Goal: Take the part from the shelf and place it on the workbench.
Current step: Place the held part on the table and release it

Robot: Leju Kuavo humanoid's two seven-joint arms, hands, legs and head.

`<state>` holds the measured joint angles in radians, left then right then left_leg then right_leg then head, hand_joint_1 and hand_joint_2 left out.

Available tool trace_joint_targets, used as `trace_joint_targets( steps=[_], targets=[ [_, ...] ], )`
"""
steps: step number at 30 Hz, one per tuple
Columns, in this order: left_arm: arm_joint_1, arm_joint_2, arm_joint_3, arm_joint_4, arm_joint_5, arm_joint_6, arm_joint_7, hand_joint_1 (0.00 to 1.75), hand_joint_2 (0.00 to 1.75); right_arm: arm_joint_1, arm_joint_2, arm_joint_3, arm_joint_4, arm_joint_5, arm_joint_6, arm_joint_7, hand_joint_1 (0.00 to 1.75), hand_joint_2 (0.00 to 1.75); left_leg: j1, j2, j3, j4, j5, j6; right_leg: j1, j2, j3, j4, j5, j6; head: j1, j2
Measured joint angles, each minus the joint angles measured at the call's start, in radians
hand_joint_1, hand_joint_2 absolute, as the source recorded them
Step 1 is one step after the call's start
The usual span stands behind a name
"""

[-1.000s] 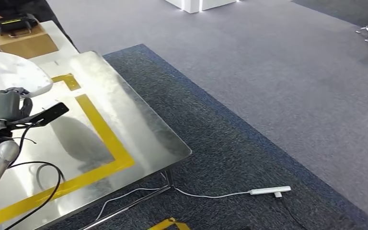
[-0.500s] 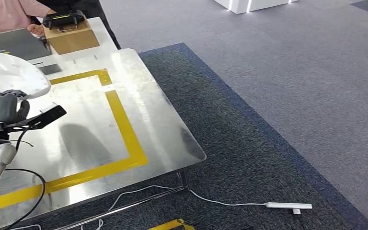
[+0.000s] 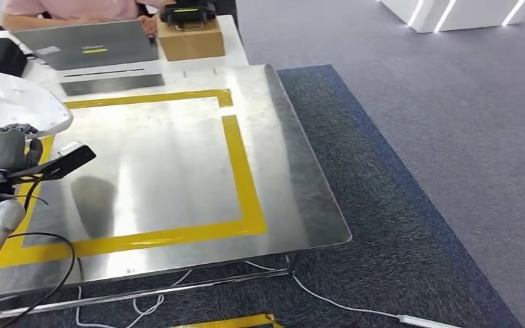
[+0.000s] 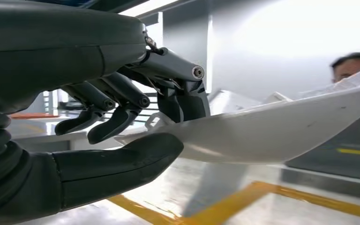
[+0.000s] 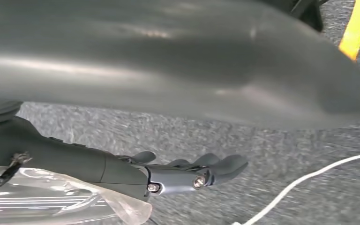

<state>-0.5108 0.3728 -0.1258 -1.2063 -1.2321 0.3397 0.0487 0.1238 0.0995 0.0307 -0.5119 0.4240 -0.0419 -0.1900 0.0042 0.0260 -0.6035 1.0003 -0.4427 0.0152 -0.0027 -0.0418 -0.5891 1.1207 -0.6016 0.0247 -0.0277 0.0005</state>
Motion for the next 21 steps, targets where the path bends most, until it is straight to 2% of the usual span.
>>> trace_joint_targets(
  steps=[1, 2, 3, 4, 5, 6, 7, 8, 9, 10, 11, 12, 13, 14, 16, 17, 18, 19, 20, 21],
  targets=[
    [0.001, -0.002, 0.000, 0.000, 0.000, 0.001, 0.001, 1.75, 1.75, 0.002, -0.002, 0.004, 0.000, -0.003, 0.000, 0.001, 0.00, 0.00, 0.001, -0.014, 0.000, 0.000, 0.000, 0.003, -0.001, 0.026, -0.037, 0.072, -0.030, 0.001, 0.003, 0.000],
    [0.004, -0.004, -0.001, 0.001, 0.000, 0.002, 0.001, 1.75, 1.75, 0.006, -0.004, 0.007, 0.000, -0.006, 0.000, 0.002, 0.00, 0.00, 0.001, -0.029, 0.000, 0.000, -0.001, 0.004, -0.002, 0.038, -0.073, 0.139, -0.052, 0.002, 0.005, 0.000],
    [0.007, -0.006, -0.001, 0.003, 0.000, 0.004, 0.000, 1.75, 1.75, 0.010, -0.005, 0.010, 0.000, -0.008, 0.000, 0.002, 0.00, 0.00, 0.001, -0.046, 0.000, 0.001, -0.001, 0.004, -0.001, 0.041, -0.098, 0.177, -0.056, 0.003, 0.005, 0.000],
    [0.011, -0.008, -0.002, 0.004, 0.000, 0.005, 0.000, 1.75, 1.75, 0.013, -0.007, 0.012, 0.000, -0.010, 0.000, 0.002, 0.00, 0.00, 0.001, -0.062, 0.001, 0.001, -0.001, 0.004, -0.001, 0.042, -0.105, 0.174, -0.038, 0.002, 0.006, 0.000],
    [0.013, -0.009, -0.002, 0.006, 0.000, 0.006, 0.000, 1.75, 1.75, 0.015, -0.008, 0.014, 0.000, -0.011, 0.000, 0.002, 0.00, 0.00, 0.002, -0.078, 0.002, 0.002, -0.002, 0.003, -0.002, 0.045, -0.093, 0.133, -0.002, 0.001, 0.006, 0.000],
    [0.014, -0.010, -0.003, 0.006, 0.000, 0.007, -0.001, 1.75, 1.75, 0.015, -0.009, 0.015, 0.000, -0.013, 0.000, 0.002, 0.00, 0.00, 0.003, -0.093, 0.003, 0.003, -0.003, 0.001, -0.004, 0.057, -0.067, 0.062, 0.044, -0.001, 0.006, 0.000],
    [0.013, -0.010, -0.004, 0.007, 0.000, 0.008, -0.001, 1.75, 1.75, 0.016, -0.010, 0.017, 0.000, -0.015, -0.001, 0.002, 0.00, 0.00, 0.003, -0.107, 0.003, 0.005, -0.005, -0.002, -0.008, 0.083, -0.039, -0.005, 0.075, -0.002, 0.006, 0.000],
    [0.012, -0.011, -0.004, 0.009, 0.000, 0.008, -0.001, 1.75, 1.75, 0.016, -0.011, 0.019, 0.000, -0.017, -0.001, 0.002, 0.00, 0.00, 0.003, -0.120, -0.001, 0.009, -0.005, -0.007, -0.013, 0.107, -0.015, -0.058, 0.095, -0.004, 0.005, 0.000],
    [0.010, -0.012, -0.005, 0.010, 0.000, 0.008, -0.001, 1.75, 1.75, 0.017, -0.011, 0.023, 0.000, -0.021, -0.001, 0.002, 0.00, 0.00, 0.004, -0.133, -0.005, 0.011, -0.004, -0.012, -0.015, 0.126, 0.000, -0.088, 0.101, -0.005, 0.005, 0.000],
    [0.011, -0.012, -0.006, 0.012, 0.000, 0.009, -0.001, 1.75, 1.75, 0.018, -0.012, 0.027, 0.000, -0.025, -0.001, 0.004, 0.00, 0.00, 0.006, -0.145, -0.010, 0.011, -0.002, -0.018, -0.016, 0.133, 0.006, -0.094, 0.096, -0.007, 0.005, 0.000],
    [0.013, -0.011, -0.007, 0.015, 0.000, 0.011, -0.001, 1.75, 1.75, 0.020, -0.013, 0.031, 0.000, -0.029, -0.002, 0.005, 0.00, 0.00, 0.008, -0.158, -0.013, 0.011, 0.001, -0.023, -0.015, 0.123, 0.010, -0.097, 0.097, -0.011, 0.005, 0.000],
    [0.016, -0.009, -0.007, 0.017, 0.000, 0.012, -0.001, 1.75, 1.75, 0.020, -0.014, 0.034, 0.000, -0.033, -0.003, 0.006, 0.00, 0.00, 0.009, -0.160, -0.015, 0.011, 0.000, -0.028, -0.016, 0.112, 0.013, -0.099, 0.098, -0.016, 0.005, 0.000],
    [0.018, -0.007, -0.008, 0.020, 0.000, 0.014, -0.002, 1.75, 1.75, 0.021, -0.015, 0.036, 0.000, -0.037, -0.005, 0.006, 0.00, 0.00, 0.008, -0.144, -0.020, 0.021, -0.008, -0.033, -0.016, 0.100, 0.016, -0.102, 0.100, -0.022, 0.002, 0.000],
    [0.018, -0.005, -0.008, 0.022, 0.000, 0.015, -0.002, 1.75, 1.75, 0.021, -0.016, 0.038, 0.000, -0.041, -0.007, 0.005, 0.00, 0.00, 0.007, -0.118, -0.032, 0.049, -0.025, -0.038, -0.018, 0.088, 0.019, -0.106, 0.100, -0.028, -0.002, 0.000],
    [0.015, -0.007, -0.010, 0.027, 0.000, 0.017, -0.003, 1.75, 1.75, 0.023, -0.017, 0.043, 0.000, -0.046, -0.009, 0.004, 0.00, 0.00, 0.005, -0.057, -0.085, 0.162, -0.081, -0.047, -0.017, 0.066, 0.024, -0.108, 0.097, -0.037, -0.010, 0.000],
    [0.016, -0.009, -0.011, 0.030, 0.000, 0.017, -0.004, 1.75, 1.75, 0.024, -0.017, 0.044, 0.001, -0.051, -0.009, 0.005, 0.00, 0.00, 0.007, -0.043, -0.116, 0.228, -0.107, -0.050, -0.016, 0.055, 0.026, -0.108, 0.095, -0.040, -0.010, 0.000],
    [0.018, -0.011, -0.012, 0.033, 0.000, 0.017, -0.004, 1.75, 1.75, 0.025, -0.017, 0.046, 0.001, -0.058, -0.009, 0.006, 0.00, 0.00, 0.008, -0.036, -0.138, 0.274, -0.118, -0.052, -0.016, 0.046, 0.027, -0.108, 0.093, -0.041, -0.010, 0.000],
    [0.021, -0.011, -0.012, 0.036, 0.000, 0.017, -0.005, 1.75, 1.75, 0.025, -0.017, 0.046, 0.001, -0.067, -0.009, 0.007, 0.00, 0.00, 0.009, -0.033, -0.144, 0.287, -0.112, -0.052, -0.016, 0.038, 0.029, -0.108, 0.091, -0.041, -0.010, 0.000],
    [0.023, -0.011, -0.013, 0.037, 0.000, 0.017, -0.006, 1.75, 1.75, 0.025, -0.017, 0.047, 0.001, -0.076, -0.008, 0.008, 0.00, 0.00, 0.010, -0.032, -0.131, 0.262, -0.088, -0.051, -0.015, 0.031, 0.031, -0.108, 0.089, -0.040, -0.010, 0.000],
    [0.023, -0.011, -0.014, 0.039, 0.000, 0.018, -0.009, 1.75, 1.75, 0.025, -0.017, 0.047, 0.001, -0.082, -0.007, 0.009, 0.00, 0.00, 0.010, -0.031, -0.101, 0.204, -0.052, -0.047, -0.015, 0.026, 0.035, -0.108, 0.087, -0.038, -0.010, 0.000]
  ],
)
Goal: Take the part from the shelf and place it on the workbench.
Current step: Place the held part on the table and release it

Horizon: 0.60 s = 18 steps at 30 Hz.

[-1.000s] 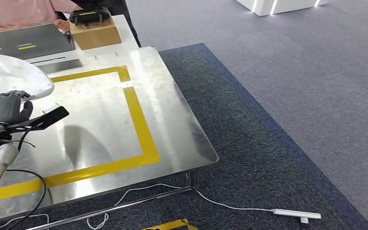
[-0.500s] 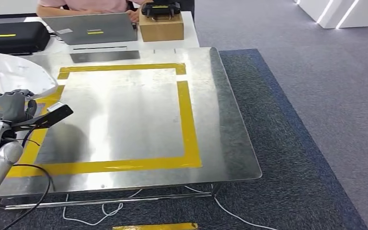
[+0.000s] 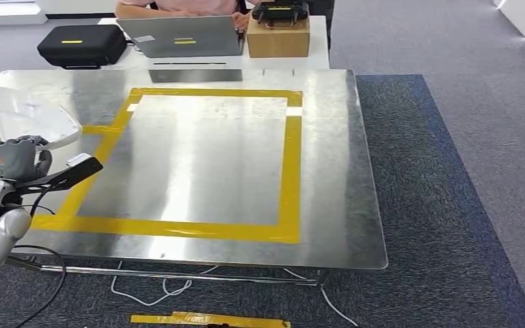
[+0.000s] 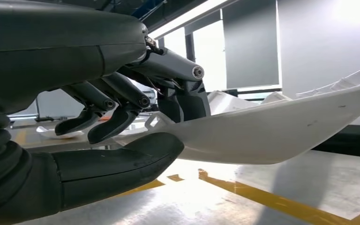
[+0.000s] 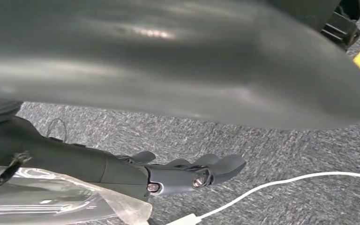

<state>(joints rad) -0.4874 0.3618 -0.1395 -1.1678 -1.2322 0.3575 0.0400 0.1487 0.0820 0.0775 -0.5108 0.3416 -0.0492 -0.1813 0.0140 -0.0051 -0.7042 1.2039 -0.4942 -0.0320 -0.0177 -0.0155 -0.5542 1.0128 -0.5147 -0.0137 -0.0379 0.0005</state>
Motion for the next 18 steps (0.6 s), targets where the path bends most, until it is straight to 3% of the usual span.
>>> trace_joint_targets(
  steps=[2, 4, 7, 18],
  targets=[
    [-0.003, 0.002, -0.002, 0.000, -0.001, 0.001, -0.008, 1.75, 1.75, -0.002, 0.000, 0.001, 0.000, -0.006, 0.001, 0.000, 0.00, 0.00, -0.005, 0.005, 0.065, -0.126, 0.051, 0.011, 0.003, -0.006, 0.004, 0.001, -0.005, 0.005, 0.000, 0.000],
    [-0.008, 0.002, -0.005, 0.000, -0.005, 0.000, -0.019, 1.75, 1.75, -0.005, -0.001, 0.003, 0.000, -0.011, 0.001, 0.001, 0.00, 0.00, -0.007, 0.009, 0.095, -0.189, 0.055, 0.009, 0.009, -0.009, 0.000, 0.005, -0.010, 0.007, 0.002, 0.000],
    [-0.008, -0.001, -0.018, 0.000, -0.015, -0.005, -0.032, 1.75, 1.75, -0.007, -0.002, 0.009, 0.000, -0.023, 0.001, 0.002, 0.00, 0.00, -0.008, 0.008, 0.098, -0.200, 0.050, 0.000, 0.010, -0.010, -0.002, 0.003, -0.009, 0.007, 0.005, 0.000],
    [-0.011, -0.017, -0.095, -0.001, -0.054, -0.041, -0.061, 1.75, 1.75, -0.023, -0.003, 0.038, 0.002, -0.068, -0.005, -0.002, 0.00, 0.00, -0.012, 0.009, 0.098, -0.197, 0.049, 0.015, 0.006, -0.008, 0.005, -0.012, 0.001, 0.023, 0.004, 0.000]
  ],
)
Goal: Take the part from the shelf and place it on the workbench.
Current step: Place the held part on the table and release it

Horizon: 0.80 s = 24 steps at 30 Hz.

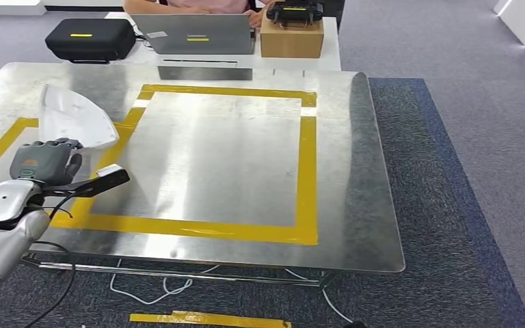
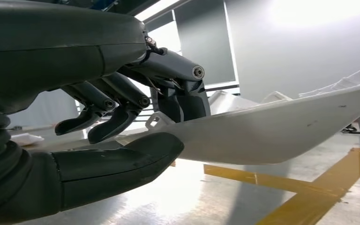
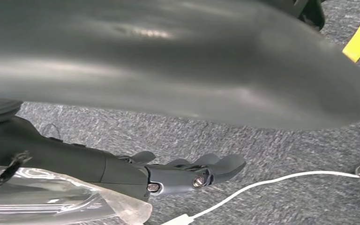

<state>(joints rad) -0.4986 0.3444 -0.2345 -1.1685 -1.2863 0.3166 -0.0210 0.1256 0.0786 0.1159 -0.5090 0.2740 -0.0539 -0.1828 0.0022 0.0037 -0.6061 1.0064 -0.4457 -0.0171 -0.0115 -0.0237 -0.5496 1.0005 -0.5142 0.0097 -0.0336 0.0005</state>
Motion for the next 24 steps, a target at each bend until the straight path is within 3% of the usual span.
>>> trace_joint_targets(
  steps=[24],
  targets=[
    [-0.014, -0.049, -0.103, 0.108, -0.114, -0.102, 0.092, 1.75, 1.75, -0.009, 0.000, 0.049, 0.038, -0.091, -0.012, -0.032, 0.00, 0.00, 0.001, 0.000, 0.000, 0.000, 0.002, 0.003, 0.001, 0.000, 0.000, 0.002, 0.000, 0.001, 0.000, 0.000]
  ],
)
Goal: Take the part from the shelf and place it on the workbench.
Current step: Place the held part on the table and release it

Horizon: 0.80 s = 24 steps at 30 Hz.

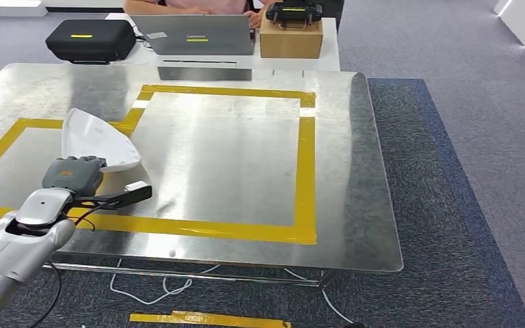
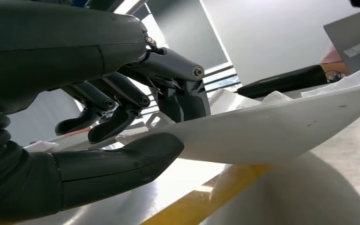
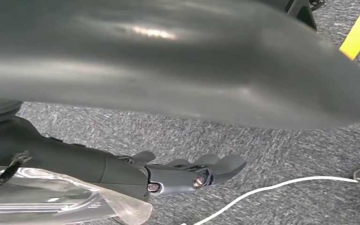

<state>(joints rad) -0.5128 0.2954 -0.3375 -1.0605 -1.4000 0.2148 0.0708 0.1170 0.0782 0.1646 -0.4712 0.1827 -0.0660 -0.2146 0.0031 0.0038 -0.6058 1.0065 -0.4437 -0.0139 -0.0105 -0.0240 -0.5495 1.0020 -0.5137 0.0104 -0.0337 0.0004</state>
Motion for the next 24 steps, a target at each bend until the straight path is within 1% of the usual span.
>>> trace_joint_targets(
  steps=[9, 24],
  targets=[
    [0.003, -0.015, -0.012, 0.040, -0.019, -0.012, 0.016, 1.75, 1.75, 0.005, 0.000, 0.007, 0.005, -0.020, -0.011, -0.001, 0.00, 0.00, 0.000, 0.000, 0.000, 0.000, 0.000, 0.000, 0.000, 0.000, 0.000, 0.000, 0.000, 0.000, 0.000, 0.000],
    [0.007, -0.030, -0.017, 0.055, -0.043, -0.029, 0.033, 1.75, 1.75, 0.011, 0.000, 0.027, 0.005, -0.044, -0.018, 0.010, 0.00, 0.00, 0.000, 0.000, 0.000, 0.000, 0.000, 0.000, 0.000, 0.000, 0.001, 0.000, 0.000, 0.000, 0.000, 0.000]
  ],
)
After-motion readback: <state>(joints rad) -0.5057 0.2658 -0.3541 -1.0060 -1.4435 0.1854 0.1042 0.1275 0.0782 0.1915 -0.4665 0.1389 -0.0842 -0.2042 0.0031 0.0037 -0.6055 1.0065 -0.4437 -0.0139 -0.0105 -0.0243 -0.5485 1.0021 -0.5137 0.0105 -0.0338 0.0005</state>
